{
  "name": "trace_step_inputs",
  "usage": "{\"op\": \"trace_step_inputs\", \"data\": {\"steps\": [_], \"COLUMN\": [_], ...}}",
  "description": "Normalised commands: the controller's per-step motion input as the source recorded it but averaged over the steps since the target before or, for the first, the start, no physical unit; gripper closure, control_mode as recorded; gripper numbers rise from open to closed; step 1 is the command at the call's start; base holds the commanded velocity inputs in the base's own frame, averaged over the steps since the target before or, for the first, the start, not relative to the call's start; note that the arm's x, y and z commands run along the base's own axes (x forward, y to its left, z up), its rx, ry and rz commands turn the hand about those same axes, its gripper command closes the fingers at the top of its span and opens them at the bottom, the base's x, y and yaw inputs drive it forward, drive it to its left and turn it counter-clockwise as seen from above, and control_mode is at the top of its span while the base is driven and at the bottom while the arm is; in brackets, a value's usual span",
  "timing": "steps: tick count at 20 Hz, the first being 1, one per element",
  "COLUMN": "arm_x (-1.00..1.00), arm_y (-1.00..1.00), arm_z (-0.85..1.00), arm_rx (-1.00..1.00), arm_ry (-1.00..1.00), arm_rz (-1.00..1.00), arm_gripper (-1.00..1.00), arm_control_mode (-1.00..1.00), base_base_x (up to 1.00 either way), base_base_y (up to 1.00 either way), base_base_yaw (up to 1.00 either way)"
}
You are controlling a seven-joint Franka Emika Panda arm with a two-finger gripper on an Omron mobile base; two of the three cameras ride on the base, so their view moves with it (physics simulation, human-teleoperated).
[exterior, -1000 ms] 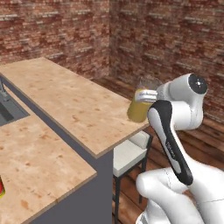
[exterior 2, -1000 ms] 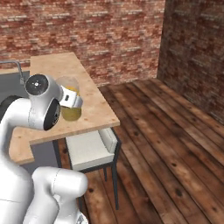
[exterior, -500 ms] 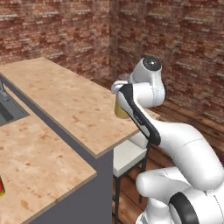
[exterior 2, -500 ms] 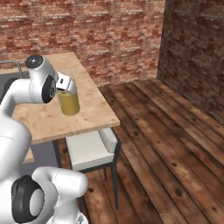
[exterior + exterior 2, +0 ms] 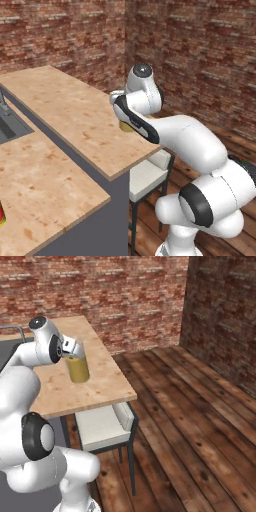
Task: Place the pitcher and cup on the dining counter for serving.
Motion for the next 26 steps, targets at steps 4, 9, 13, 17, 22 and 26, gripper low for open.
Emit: {"op": "trace_step_inputs", "data": {"steps": [4, 9, 13, 17, 22, 26], "arm_x": [0.63, 0.20, 0.00, 0.00, 0.00, 0.01], "arm_y": [0.10, 0.00, 0.00, 0.00, 0.00, 0.00], "arm_z": [-0.23, -0.37, -0.50, -0.35, -0.23, -0.03], "arm_rx": [0.04, 0.07, 0.01, 0.00, 0.00, 0.00], "arm_ry": [0.00, 0.00, 0.00, 0.00, 0.00, 0.00], "arm_rz": [0.00, 0.01, 0.03, 0.03, 0.02, 0.00], "arm_gripper": [1.00, 1.00, 1.00, 1.00, -1.00, -1.00], "arm_control_mode": [-1.00, -1.00, -1.00, -1.00, -1.00, -1.00], "base_base_x": [0.00, 0.00, 0.00, 0.00, 0.00, 0.00], "base_base_y": [0.00, 0.00, 0.00, 0.00, 0.00, 0.00], "base_base_yaw": [0.00, 0.00, 0.00, 0.00, 0.00, 0.00]}}
